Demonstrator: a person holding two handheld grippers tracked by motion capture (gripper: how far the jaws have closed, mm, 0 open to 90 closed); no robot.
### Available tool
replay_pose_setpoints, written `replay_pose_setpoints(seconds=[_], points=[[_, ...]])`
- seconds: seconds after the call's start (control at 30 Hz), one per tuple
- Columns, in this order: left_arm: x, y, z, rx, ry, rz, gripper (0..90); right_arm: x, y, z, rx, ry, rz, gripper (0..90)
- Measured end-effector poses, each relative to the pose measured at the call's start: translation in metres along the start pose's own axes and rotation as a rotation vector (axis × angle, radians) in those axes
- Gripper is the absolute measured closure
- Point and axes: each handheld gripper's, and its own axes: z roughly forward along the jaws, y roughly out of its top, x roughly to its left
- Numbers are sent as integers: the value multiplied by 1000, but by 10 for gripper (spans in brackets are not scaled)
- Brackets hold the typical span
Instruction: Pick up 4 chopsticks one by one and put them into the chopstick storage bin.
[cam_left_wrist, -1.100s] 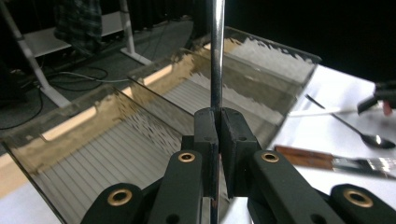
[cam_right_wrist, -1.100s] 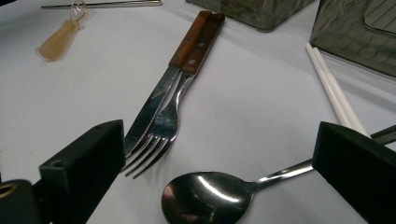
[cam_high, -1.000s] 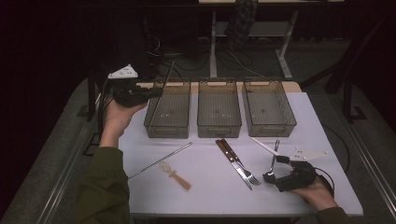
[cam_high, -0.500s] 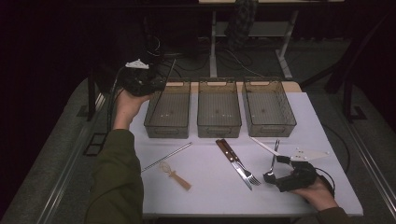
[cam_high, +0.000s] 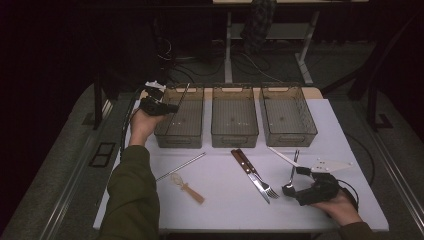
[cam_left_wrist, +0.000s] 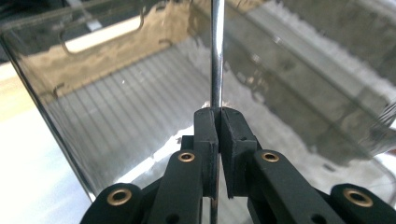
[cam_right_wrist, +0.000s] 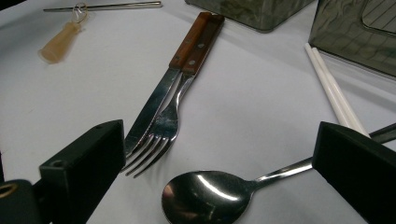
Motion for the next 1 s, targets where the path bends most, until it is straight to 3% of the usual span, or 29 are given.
replay_pose_setpoints(seconds=[0.2,0.27,0.33,0.43,0.8,1.0], points=[[1,-2,0,-20,19,-17,847,0,0,-1,-1,0,-1,26],[0,-2,0,-48,50,-6,836,0,0,-1,-1,-1,-1,26],[-1,-1,-1,-77,65,-13,689,0,0,-1,-3,0,0,26],[-3,0,-1,-72,67,7,614,0,0,-1,-2,0,-1,26],[-18,2,-10,-80,-5,33,432,1,0,-1,-2,-2,-1,26],[-36,-1,-24,-89,-37,81,361,2,1,-1,-3,-4,-7,26]])
